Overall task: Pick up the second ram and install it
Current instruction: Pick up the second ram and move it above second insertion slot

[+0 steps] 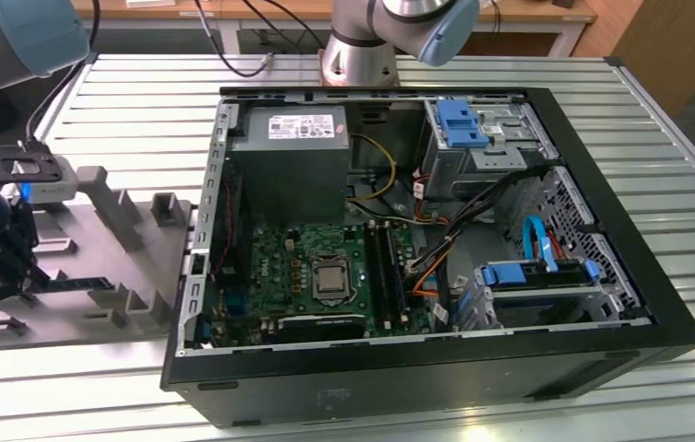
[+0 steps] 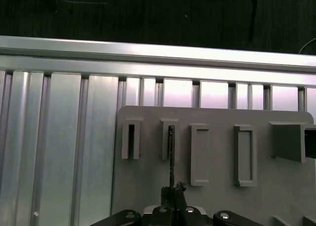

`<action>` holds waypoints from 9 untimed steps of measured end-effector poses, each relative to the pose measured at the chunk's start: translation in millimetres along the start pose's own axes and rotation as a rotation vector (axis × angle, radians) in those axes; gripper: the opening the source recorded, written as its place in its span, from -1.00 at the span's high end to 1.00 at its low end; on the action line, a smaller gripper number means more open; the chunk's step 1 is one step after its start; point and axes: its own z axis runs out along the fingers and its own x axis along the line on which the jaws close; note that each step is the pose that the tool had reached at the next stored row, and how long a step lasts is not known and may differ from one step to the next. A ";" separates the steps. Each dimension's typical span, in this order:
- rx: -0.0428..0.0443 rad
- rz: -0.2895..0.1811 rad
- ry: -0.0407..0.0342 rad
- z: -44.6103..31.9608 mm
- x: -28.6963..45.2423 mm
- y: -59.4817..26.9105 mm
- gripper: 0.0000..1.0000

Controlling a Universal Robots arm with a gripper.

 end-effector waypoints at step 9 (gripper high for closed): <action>-0.0001 0.000 0.0000 -14.9 -0.8 0.8 0.75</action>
